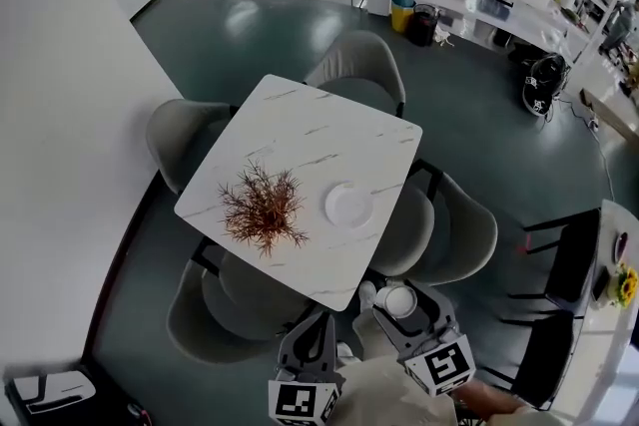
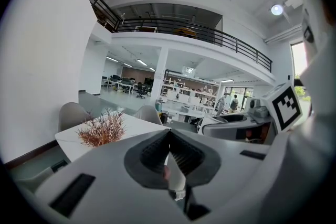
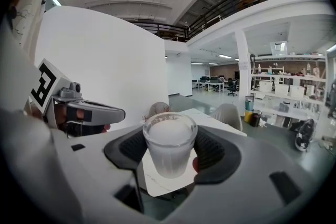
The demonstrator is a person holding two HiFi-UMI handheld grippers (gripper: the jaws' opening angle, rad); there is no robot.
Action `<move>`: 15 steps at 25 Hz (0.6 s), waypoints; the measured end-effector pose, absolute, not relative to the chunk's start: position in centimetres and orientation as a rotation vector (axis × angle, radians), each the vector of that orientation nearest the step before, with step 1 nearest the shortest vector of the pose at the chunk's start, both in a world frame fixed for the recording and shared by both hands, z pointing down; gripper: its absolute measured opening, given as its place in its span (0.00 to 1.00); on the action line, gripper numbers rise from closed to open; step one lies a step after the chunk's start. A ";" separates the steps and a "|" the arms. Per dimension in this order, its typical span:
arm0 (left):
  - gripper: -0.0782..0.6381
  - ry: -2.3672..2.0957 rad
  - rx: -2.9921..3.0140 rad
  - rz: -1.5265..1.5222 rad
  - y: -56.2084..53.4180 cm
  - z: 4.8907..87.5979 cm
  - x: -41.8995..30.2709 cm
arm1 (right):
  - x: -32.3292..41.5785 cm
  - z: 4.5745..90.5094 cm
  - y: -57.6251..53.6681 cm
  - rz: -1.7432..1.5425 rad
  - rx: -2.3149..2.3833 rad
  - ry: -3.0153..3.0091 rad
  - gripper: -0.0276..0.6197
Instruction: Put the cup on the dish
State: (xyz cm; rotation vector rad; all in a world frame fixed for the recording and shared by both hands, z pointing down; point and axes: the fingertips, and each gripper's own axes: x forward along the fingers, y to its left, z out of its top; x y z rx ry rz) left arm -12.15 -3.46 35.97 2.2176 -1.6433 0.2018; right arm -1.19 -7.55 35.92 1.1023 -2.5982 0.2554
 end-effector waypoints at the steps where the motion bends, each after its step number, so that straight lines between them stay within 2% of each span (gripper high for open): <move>1: 0.12 -1.646 2.214 0.206 -4.4 36.1 -12.1 | -1.2 36.0 -8.4 0.256 1.096 -2.600 0.46; 15: 0.12 -1.719 2.112 0.173 -14.5 35.6 -10.0 | -1.1 36.8 -18.0 0.232 0.853 -2.638 0.46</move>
